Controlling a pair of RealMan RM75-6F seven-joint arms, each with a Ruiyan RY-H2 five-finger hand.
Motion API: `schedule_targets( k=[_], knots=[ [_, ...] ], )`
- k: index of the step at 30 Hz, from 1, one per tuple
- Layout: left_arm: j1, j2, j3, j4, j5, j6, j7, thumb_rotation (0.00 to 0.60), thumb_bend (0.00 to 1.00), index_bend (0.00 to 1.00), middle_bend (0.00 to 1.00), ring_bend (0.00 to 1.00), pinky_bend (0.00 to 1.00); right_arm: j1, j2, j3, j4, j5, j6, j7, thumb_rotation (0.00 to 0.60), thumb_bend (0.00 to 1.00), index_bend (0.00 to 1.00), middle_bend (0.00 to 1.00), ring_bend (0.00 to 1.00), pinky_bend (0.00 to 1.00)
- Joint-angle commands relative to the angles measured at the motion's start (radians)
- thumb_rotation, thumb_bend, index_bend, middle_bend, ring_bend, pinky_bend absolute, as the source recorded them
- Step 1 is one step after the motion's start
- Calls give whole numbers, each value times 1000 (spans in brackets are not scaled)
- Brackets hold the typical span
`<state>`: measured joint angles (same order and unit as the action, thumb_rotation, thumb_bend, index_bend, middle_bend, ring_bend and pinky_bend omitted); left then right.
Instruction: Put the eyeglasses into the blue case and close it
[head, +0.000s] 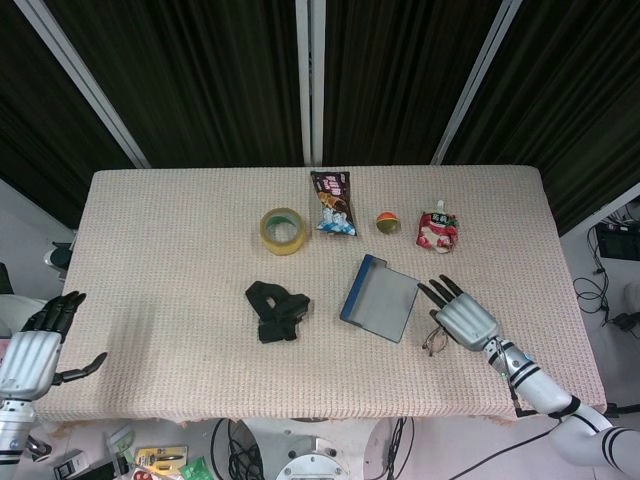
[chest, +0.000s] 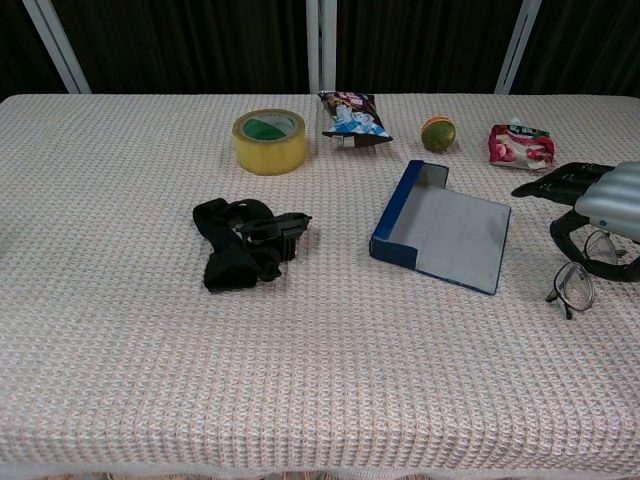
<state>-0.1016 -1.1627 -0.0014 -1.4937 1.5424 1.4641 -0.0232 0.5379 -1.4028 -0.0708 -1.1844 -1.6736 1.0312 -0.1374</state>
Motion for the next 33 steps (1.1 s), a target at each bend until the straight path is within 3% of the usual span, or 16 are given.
schedule_targets(
  k=[1,14,24,33],
  knots=[
    [1,1,0,0,1,2,-1,355,181,54,77,88,236,0,0,2,-1,-2,11,11,600,470,731,0,0,0],
    [8,3,2,9,0,11,-15,349,181,54,77,88,237,31,-34,45,-13,4,41,31,600,482,764,1,0,0],
    [18,6,3,27,-6,19,-40,358,182,54,76,88,236,124,-149,117,39,42,-33,-55,600,488,772,0,0,0],
    [22,2,6,48,-12,10,-59,384,181,54,77,88,237,174,-240,149,113,77,-62,-88,600,480,766,0,0,0]
  ],
)
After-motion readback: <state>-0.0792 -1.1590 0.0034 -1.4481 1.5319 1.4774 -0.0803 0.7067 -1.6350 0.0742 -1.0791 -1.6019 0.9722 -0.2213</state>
